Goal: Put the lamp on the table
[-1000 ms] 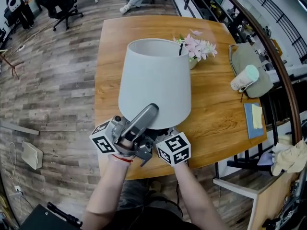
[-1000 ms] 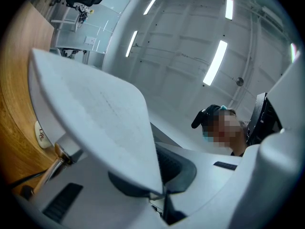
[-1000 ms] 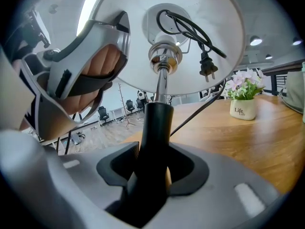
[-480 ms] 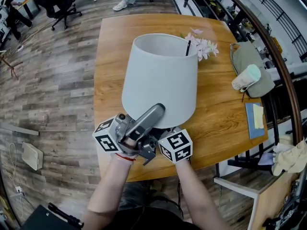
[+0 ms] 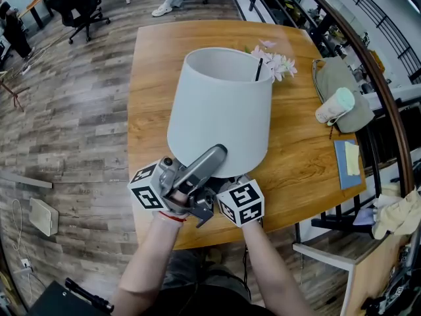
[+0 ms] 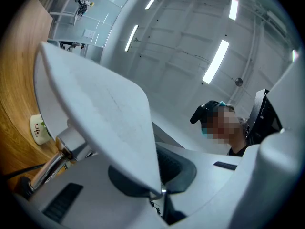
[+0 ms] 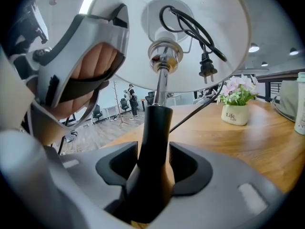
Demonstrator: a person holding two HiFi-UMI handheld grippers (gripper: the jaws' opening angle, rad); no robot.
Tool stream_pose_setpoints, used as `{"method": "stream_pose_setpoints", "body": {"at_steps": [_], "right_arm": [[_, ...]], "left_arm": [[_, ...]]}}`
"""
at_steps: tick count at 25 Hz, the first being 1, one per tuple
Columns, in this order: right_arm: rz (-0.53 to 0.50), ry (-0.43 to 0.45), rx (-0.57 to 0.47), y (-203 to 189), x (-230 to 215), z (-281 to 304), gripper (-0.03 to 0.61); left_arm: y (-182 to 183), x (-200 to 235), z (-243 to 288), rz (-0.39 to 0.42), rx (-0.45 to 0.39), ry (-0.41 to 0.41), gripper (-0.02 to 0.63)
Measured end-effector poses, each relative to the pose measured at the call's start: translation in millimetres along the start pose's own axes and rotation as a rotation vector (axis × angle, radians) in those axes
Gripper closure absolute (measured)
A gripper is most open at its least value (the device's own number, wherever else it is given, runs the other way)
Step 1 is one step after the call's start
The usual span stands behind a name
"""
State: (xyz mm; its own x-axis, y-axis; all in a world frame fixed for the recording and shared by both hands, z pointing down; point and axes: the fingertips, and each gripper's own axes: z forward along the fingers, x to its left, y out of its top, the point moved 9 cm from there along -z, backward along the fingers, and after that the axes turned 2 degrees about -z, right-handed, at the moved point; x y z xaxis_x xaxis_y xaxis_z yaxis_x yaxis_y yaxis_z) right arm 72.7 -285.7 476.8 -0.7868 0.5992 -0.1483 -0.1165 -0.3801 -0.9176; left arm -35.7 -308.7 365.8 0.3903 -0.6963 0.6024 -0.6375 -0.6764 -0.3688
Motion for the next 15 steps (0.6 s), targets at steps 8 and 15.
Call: {"method": "stream_pose_setpoints", "body": {"at_steps": [8,15], "right_arm": [[0.029,-0.036,-0.053,-3,2,-23,0.406],[0.026,-0.056,-0.030,-4,7,-34,0.442]], "left_arm": [[-6,-4,-2,0.004,0.007,-0.007,0.614],[-13,-10,-4,0.031,0.029,-0.018,0.612]]}}
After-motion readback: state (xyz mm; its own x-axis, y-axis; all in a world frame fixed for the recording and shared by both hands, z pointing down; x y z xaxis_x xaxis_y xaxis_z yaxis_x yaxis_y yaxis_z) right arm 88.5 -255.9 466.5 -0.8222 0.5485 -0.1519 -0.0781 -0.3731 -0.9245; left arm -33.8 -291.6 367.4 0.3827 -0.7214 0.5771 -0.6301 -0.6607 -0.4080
